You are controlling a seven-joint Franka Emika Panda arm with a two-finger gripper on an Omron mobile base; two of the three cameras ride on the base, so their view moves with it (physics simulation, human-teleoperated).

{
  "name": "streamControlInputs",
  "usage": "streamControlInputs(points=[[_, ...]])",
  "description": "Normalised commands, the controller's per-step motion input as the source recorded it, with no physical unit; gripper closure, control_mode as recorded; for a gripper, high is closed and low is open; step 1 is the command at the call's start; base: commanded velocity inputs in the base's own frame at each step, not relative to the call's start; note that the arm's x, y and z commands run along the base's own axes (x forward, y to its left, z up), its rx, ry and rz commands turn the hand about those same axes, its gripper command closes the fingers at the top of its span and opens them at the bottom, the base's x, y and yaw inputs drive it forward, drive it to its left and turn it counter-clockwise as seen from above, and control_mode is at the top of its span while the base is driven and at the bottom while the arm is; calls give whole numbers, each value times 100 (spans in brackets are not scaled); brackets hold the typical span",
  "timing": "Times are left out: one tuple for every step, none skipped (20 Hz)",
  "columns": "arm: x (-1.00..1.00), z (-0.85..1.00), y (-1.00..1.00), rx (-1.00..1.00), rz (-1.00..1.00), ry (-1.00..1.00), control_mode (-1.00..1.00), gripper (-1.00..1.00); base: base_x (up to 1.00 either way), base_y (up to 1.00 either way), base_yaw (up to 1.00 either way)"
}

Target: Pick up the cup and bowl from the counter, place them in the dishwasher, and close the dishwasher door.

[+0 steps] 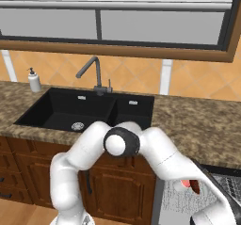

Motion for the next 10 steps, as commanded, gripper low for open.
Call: streamControlInputs(points=[[-100, 0, 0, 0, 0, -32, -100, -100, 0, 0, 0], [-100, -6, 3, 0, 0, -25, -100, -100, 0, 0, 0], [-100, -9, 3, 0, 0, -28, -100, -100, 0, 0, 0], [-100, -30, 2, 0, 0, -31, -100, -100, 0, 0, 0], [-100, -44, 0, 0, 0, -38, -100, -100, 0, 0, 0], [-100, -54, 0, 0, 0, -45, -100, -100, 0, 0, 0], [-100, -59, 0, 0, 0, -49, -100, -100, 0, 0, 0], [-100, -77, 0, 0, 0, -50, -100, -100, 0, 0, 0], [-100, -91, -8, 0, 0, -46, -100, -100, 0, 0, 0], [-100, -94, -5, 0, 4, -39, -100, -100, 0, 0, 0]])
